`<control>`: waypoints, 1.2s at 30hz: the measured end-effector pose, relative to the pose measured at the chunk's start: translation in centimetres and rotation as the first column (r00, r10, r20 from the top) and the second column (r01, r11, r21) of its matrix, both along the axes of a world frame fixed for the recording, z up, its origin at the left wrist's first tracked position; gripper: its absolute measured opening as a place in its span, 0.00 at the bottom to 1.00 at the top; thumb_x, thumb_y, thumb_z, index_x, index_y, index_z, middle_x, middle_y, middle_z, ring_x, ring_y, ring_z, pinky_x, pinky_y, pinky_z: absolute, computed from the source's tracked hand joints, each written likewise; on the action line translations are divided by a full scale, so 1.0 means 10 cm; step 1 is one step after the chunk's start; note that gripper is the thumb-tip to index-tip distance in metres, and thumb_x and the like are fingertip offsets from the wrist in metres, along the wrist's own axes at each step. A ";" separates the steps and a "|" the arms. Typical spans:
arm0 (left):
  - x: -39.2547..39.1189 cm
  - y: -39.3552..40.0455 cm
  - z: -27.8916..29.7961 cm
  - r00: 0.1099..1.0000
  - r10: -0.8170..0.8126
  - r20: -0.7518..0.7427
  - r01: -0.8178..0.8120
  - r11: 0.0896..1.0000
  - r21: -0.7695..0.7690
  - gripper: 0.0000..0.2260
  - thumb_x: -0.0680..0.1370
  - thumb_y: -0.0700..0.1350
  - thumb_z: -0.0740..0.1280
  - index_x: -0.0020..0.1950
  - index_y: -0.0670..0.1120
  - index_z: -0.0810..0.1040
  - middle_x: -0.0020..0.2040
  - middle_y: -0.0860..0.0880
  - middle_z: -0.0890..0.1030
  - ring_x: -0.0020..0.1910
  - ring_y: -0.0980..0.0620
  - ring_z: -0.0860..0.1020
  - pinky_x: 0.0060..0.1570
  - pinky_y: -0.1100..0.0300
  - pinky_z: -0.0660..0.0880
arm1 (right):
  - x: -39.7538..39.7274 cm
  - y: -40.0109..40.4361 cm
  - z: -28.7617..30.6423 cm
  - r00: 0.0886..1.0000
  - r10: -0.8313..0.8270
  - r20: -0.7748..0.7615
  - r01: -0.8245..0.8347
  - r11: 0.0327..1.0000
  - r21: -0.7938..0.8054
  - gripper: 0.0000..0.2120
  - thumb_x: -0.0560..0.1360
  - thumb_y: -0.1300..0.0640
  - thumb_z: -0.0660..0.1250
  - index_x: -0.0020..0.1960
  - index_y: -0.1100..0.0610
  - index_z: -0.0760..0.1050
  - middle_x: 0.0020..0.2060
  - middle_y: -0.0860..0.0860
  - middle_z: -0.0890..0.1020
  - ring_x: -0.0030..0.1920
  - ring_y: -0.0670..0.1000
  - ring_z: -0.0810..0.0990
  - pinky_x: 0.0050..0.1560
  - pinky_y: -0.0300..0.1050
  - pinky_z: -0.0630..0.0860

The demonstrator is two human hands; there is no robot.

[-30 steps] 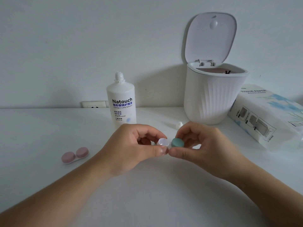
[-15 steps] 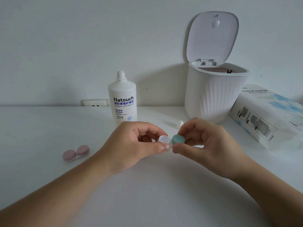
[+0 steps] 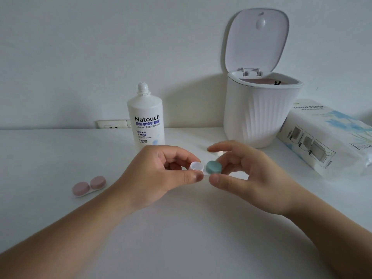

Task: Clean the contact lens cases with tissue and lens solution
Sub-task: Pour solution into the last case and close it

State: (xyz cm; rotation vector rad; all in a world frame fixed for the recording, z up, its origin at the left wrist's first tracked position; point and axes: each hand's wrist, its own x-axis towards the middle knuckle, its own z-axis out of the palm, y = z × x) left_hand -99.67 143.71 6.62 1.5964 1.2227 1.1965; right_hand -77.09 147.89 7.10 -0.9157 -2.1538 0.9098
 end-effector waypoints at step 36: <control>-0.01 -0.01 -0.01 1.000 -0.016 -0.011 0.016 1.000 -0.007 0.14 0.63 0.55 0.78 0.45 0.52 0.87 0.43 0.47 0.86 0.40 0.44 0.76 0.45 0.49 0.73 | 0.00 0.05 -0.04 1.000 0.005 0.015 -0.005 1.000 0.021 0.16 0.69 0.36 0.70 0.53 0.40 0.81 0.42 0.41 0.87 0.46 0.45 0.85 0.57 0.54 0.79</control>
